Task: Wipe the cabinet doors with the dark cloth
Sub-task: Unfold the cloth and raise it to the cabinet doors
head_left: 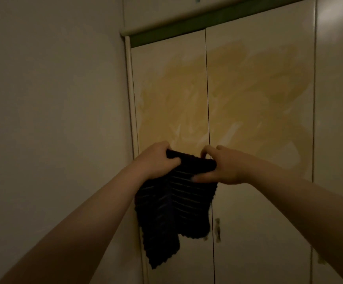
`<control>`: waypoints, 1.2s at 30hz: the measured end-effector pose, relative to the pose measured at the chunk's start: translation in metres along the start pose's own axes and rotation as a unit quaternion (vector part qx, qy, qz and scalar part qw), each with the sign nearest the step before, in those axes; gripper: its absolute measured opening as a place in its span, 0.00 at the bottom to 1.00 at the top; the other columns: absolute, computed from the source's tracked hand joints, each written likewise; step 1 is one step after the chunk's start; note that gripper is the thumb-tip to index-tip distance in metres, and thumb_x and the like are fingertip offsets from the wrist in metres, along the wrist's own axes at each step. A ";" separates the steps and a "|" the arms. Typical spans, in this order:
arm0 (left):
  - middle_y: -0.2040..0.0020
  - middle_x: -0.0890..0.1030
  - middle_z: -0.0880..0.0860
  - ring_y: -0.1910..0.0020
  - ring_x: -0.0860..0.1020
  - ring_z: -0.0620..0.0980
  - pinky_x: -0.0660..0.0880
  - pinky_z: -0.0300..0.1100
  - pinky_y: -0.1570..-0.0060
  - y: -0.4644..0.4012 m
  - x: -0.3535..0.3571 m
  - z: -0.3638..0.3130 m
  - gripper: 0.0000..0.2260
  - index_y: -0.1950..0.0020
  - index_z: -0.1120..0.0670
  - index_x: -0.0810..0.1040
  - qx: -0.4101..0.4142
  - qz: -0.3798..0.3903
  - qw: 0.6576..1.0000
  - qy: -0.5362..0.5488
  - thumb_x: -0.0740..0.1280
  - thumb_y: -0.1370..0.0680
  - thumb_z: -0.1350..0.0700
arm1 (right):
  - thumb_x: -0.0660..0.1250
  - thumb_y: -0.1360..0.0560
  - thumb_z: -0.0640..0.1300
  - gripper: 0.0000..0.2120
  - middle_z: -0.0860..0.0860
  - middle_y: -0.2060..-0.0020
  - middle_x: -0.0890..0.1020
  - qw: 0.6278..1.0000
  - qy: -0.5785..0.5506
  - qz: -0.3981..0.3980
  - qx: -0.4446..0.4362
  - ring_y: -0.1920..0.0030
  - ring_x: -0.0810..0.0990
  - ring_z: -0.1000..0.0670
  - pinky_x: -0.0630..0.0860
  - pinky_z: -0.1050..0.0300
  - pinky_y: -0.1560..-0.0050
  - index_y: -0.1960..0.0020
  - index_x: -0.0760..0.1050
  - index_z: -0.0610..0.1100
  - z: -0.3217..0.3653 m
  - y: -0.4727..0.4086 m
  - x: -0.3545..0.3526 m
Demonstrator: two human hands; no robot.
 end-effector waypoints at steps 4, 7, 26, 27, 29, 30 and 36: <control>0.48 0.69 0.49 0.51 0.73 0.48 0.75 0.45 0.53 -0.020 0.021 0.001 0.15 0.47 0.49 0.67 0.064 0.088 0.989 -0.098 0.69 0.26 0.48 | 0.58 0.21 0.58 0.19 0.48 0.53 0.74 0.997 0.068 -0.015 0.028 0.57 0.78 0.46 0.75 0.54 0.57 0.37 0.73 0.47 -0.032 -0.013 0.008; 0.47 0.66 0.49 0.48 0.69 0.49 0.72 0.45 0.46 -0.031 0.026 0.005 0.10 0.47 0.49 0.65 0.081 0.096 0.988 -0.093 0.65 0.24 0.54 | 0.52 0.18 0.56 0.21 0.46 0.58 0.78 0.988 -0.111 0.073 0.082 0.66 0.75 0.49 0.72 0.61 0.69 0.35 0.72 0.44 -0.052 -0.020 0.012; 0.66 0.73 0.49 0.70 0.70 0.46 0.66 0.39 0.70 -0.183 -0.025 0.079 0.14 0.65 0.53 0.71 -0.103 -0.100 0.924 -0.356 0.61 0.19 0.55 | 0.60 0.20 0.55 0.19 0.47 0.69 0.70 0.951 0.061 0.120 0.277 0.72 0.68 0.50 0.69 0.60 0.68 0.54 0.70 0.38 -0.067 -0.153 -0.008; 0.66 0.73 0.49 0.70 0.71 0.46 0.66 0.39 0.70 -0.198 -0.030 0.086 0.13 0.63 0.53 0.72 -0.097 -0.102 0.919 -0.368 0.61 0.19 0.55 | 0.61 0.21 0.55 0.19 0.47 0.71 0.71 0.949 0.045 0.111 0.290 0.74 0.69 0.50 0.68 0.62 0.73 0.56 0.70 0.38 -0.069 -0.166 -0.013; 0.65 0.73 0.48 0.70 0.70 0.46 0.64 0.39 0.72 -0.216 -0.034 0.090 0.10 0.60 0.52 0.75 -0.088 -0.088 0.910 -0.396 0.61 0.19 0.56 | 0.64 0.22 0.53 0.19 0.45 0.75 0.73 0.946 0.000 0.091 0.312 0.81 0.71 0.50 0.65 0.69 0.82 0.60 0.68 0.38 -0.075 -0.179 -0.024; 0.65 0.72 0.48 0.70 0.70 0.46 0.63 0.40 0.73 -0.226 -0.038 0.093 0.08 0.58 0.52 0.75 -0.084 -0.078 0.905 -0.411 0.61 0.20 0.56 | 0.66 0.23 0.50 0.17 0.43 0.73 0.75 0.943 -0.050 0.070 0.321 0.82 0.73 0.49 0.66 0.69 0.83 0.59 0.69 0.37 -0.075 -0.192 -0.030; 0.55 0.78 0.51 0.60 0.75 0.48 0.75 0.41 0.62 -0.287 -0.046 0.138 0.07 0.51 0.58 0.77 -0.113 0.074 0.940 -0.313 0.61 0.20 0.57 | 0.65 0.21 0.44 0.11 0.42 0.75 0.79 0.941 -0.114 -0.087 0.307 0.85 0.73 0.51 0.64 0.68 0.83 0.52 0.74 0.35 -0.063 -0.264 -0.082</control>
Point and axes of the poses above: each hand's wrist, its own y-axis away from the middle knuckle, its own x-axis out of the palm, z = x × y, the point moved 8 cm from there along -y, towards the middle knuckle
